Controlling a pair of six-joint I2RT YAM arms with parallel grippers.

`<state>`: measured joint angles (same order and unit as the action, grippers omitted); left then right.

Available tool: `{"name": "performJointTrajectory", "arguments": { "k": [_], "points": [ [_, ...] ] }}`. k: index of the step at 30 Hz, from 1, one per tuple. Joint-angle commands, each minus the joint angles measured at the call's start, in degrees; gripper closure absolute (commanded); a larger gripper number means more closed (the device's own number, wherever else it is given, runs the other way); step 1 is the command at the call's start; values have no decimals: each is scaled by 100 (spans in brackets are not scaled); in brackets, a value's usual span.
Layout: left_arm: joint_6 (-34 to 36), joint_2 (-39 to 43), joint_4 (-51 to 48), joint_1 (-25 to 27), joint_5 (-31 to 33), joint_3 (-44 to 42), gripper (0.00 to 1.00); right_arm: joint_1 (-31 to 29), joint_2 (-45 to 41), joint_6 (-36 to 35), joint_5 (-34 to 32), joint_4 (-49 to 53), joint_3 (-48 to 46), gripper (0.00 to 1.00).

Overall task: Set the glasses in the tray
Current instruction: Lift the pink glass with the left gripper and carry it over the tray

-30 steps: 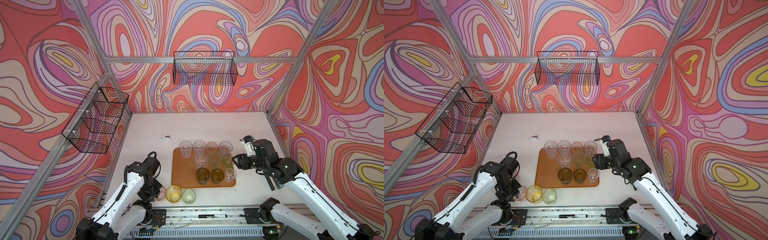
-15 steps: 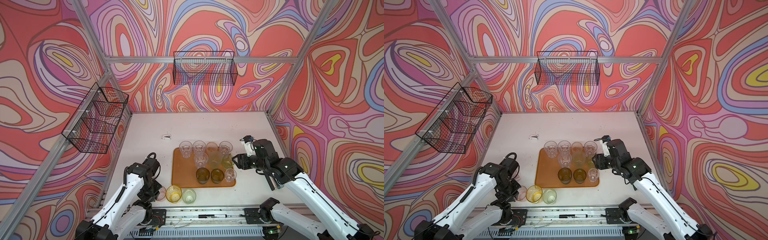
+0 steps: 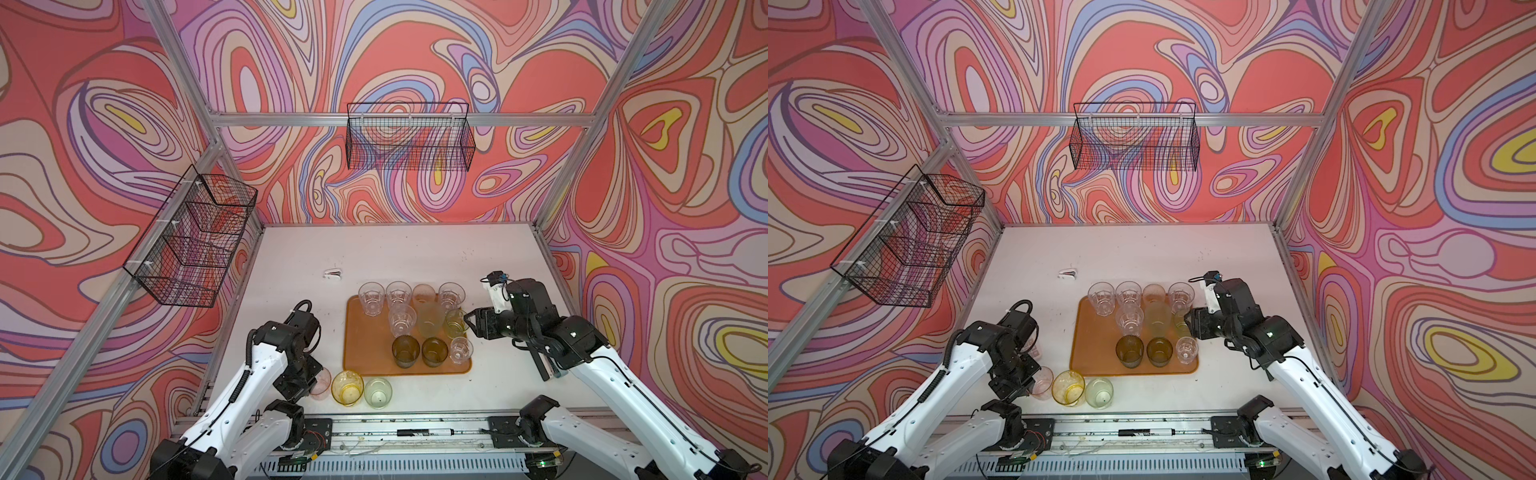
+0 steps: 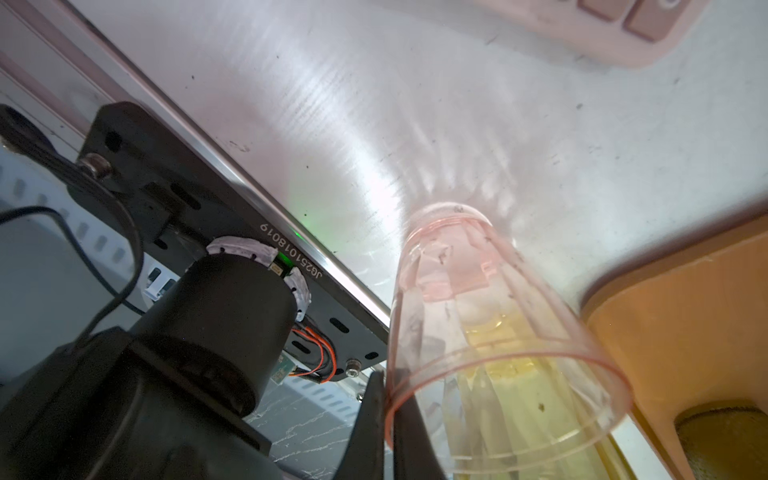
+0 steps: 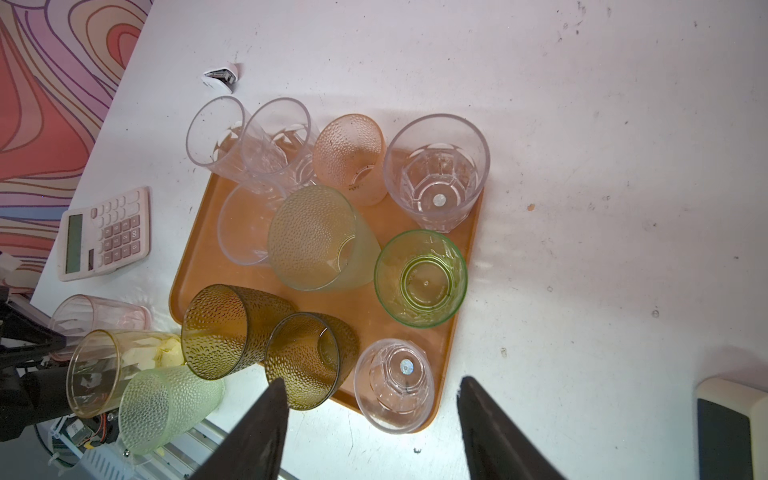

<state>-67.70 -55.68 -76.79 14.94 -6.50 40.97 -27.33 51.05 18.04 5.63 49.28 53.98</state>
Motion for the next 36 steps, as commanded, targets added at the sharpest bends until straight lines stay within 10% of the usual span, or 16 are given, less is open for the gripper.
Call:
{"name": "performJointTrajectory", "arguments": {
  "k": [1, 36],
  "points": [
    [1, -71, -290, -62, 277, 213, 100, 21, -73, -55, 7, -73, -62, 33],
    [2473, -1641, -118, -140, 547, 2734, 100, 17, -156, -169, 295, -163, -79, 32]
  ]
}}
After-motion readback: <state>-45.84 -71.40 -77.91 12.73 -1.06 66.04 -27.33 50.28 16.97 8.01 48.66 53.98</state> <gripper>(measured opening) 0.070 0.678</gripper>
